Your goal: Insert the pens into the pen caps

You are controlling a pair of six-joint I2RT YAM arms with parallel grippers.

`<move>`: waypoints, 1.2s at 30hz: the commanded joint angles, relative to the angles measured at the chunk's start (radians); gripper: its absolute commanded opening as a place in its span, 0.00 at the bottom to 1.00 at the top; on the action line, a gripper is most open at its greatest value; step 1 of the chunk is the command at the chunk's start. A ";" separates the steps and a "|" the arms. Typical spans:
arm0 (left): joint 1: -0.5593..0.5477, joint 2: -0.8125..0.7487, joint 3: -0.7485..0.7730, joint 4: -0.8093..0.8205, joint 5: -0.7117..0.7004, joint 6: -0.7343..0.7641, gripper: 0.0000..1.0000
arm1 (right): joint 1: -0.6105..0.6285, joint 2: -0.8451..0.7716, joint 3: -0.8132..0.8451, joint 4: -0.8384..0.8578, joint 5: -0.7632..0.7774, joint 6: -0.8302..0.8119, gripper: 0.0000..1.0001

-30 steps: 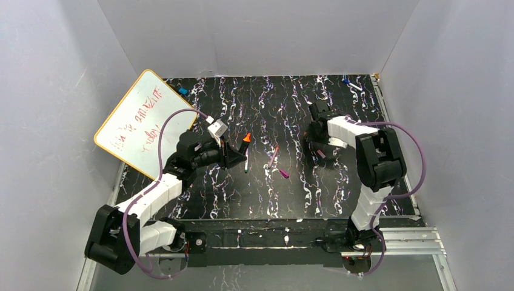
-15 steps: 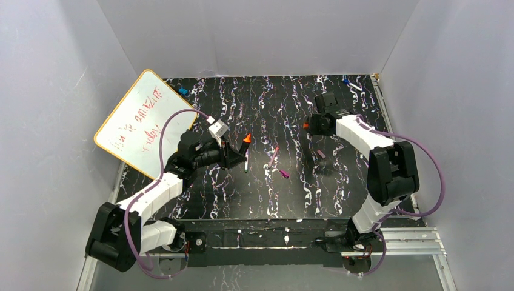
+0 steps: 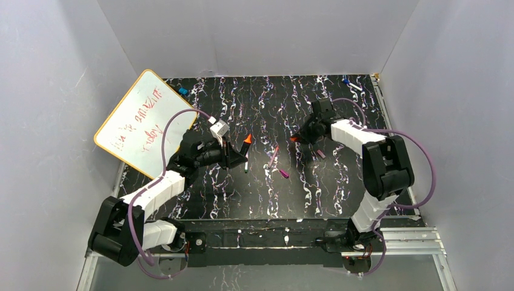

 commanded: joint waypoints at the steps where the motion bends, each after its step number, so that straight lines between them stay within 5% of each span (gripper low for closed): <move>1: -0.006 0.012 0.033 0.015 0.011 -0.005 0.00 | 0.003 0.073 0.066 0.013 -0.151 -0.290 0.01; 18: -0.005 0.087 0.055 0.020 0.003 -0.009 0.00 | 0.003 0.289 0.341 -0.375 -0.083 -0.635 0.01; 29: -0.006 0.116 0.062 0.015 0.008 -0.005 0.00 | 0.003 0.344 0.371 -0.403 -0.066 -0.671 0.01; 36: -0.005 0.115 0.065 -0.003 0.003 0.008 0.00 | 0.003 0.389 0.428 -0.427 -0.063 -0.677 0.10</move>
